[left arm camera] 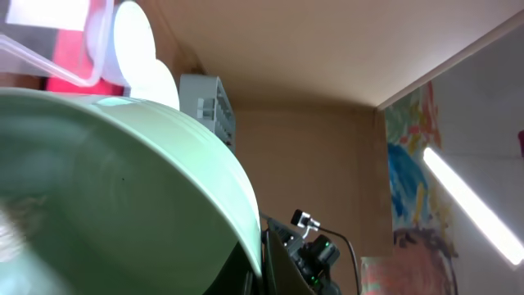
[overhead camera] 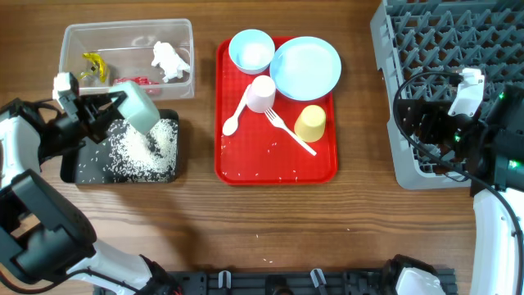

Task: Sort waste into correct bins and load items into the dishwasher rack
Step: 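Move the bowl over the black tray and tip the rice out, then return the empty green bowl to the red tray with the left gripper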

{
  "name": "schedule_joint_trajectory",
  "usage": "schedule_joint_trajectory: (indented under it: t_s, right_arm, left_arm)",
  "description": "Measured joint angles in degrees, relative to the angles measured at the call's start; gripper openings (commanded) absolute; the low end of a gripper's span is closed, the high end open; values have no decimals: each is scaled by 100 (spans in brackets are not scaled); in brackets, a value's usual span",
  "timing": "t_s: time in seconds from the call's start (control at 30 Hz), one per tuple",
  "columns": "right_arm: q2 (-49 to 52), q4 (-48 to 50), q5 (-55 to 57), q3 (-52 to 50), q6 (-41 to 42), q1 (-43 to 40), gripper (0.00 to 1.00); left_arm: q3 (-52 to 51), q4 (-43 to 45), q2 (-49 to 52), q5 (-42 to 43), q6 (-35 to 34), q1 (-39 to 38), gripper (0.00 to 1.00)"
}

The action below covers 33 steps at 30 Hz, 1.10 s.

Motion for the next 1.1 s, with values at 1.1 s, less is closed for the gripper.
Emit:
schedule_joint_trajectory:
  t_s: [1.1]
  right_arm:
    - [133, 7, -2, 0, 151, 0, 100]
  left_arm:
    - [122, 1598, -326, -4297, -114, -3805, 4]
